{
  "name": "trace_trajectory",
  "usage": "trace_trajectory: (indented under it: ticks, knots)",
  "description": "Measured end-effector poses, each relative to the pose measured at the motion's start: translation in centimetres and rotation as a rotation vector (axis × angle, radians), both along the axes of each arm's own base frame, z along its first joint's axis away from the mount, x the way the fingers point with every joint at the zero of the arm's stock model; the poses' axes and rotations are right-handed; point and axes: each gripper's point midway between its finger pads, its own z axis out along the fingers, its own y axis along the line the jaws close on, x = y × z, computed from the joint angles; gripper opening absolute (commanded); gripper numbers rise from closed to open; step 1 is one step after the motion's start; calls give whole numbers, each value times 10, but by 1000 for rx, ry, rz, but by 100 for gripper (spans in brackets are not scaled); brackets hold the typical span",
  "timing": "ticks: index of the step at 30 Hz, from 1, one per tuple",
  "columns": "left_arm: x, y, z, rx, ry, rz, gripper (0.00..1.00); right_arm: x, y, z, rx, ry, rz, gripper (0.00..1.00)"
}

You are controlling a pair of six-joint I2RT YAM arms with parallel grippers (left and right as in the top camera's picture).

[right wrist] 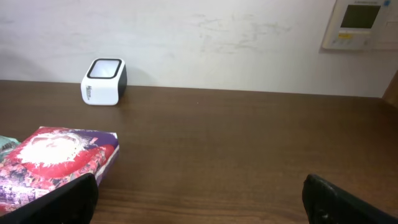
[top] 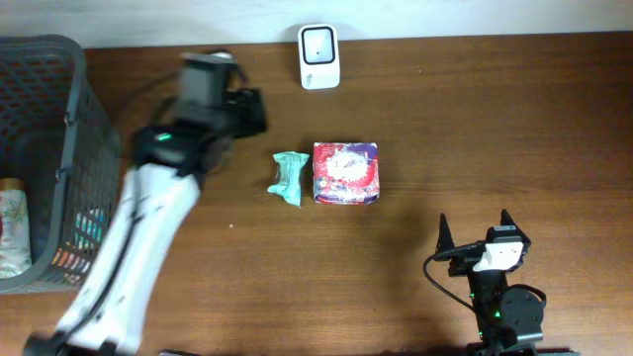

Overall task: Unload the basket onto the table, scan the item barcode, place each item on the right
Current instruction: 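Carry the green wipes pack and set it left of the purple pack, then grasp the white tube with bamboo print in the basket, left gripper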

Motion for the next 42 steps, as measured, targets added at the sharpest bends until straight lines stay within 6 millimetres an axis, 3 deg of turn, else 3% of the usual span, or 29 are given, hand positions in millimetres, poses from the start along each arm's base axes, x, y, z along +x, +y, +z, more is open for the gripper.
trace_trajectory:
  ticks: [2,5,6,8,9,14,15,16,17,19,22,24,28,30,31,35,38,39,42]
  knots:
    - [-14,63,57,-10,-137,134,81,0,0,0,0,0,0,99]
    - [-59,131,134,35,-345,269,89,0,0,0,0,0,0,98]
    - [-72,146,149,67,-386,293,89,0,0,0,-1,0,0,98]
    - [-88,179,162,119,-421,373,93,0,0,0,0,0,0,98]
    - [-89,188,163,128,-425,393,98,0,0,0,0,0,0,98]
    - [-91,234,178,150,-494,484,97,0,0,0,-1,0,0,99]
    - [-101,263,177,170,-489,564,100,0,0,0,0,0,0,99]
    - [-103,273,174,173,-476,588,99,0,0,0,0,0,0,99]
    - [-102,289,162,173,-437,623,99,0,0,0,-1,0,0,99]
    - [-89,326,115,159,-299,687,99,0,0,0,0,0,0,98]
    - [-68,368,-2,8,-10,694,98,0,0,0,0,0,0,98]
    - [-76,391,-49,-9,110,734,96,0,0,0,0,0,0,99]
    - [-91,413,-97,105,287,751,91,0,0,0,-1,0,0,99]
    - [-106,422,-127,168,416,761,84,0,0,0,0,0,0,99]
    - [-113,427,-138,204,468,772,87,0,0,0,0,0,0,99]
    - [-127,446,-146,358,564,760,88,0,0,0,0,0,0,99]
    - [-129,448,-175,371,642,712,88,0,0,0,0,0,0,99]
    - [-129,449,-189,368,670,697,85,0,0,0,-1,0,0,99]
    - [-122,456,-202,384,658,702,52,0,0,0,0,0,0,99]
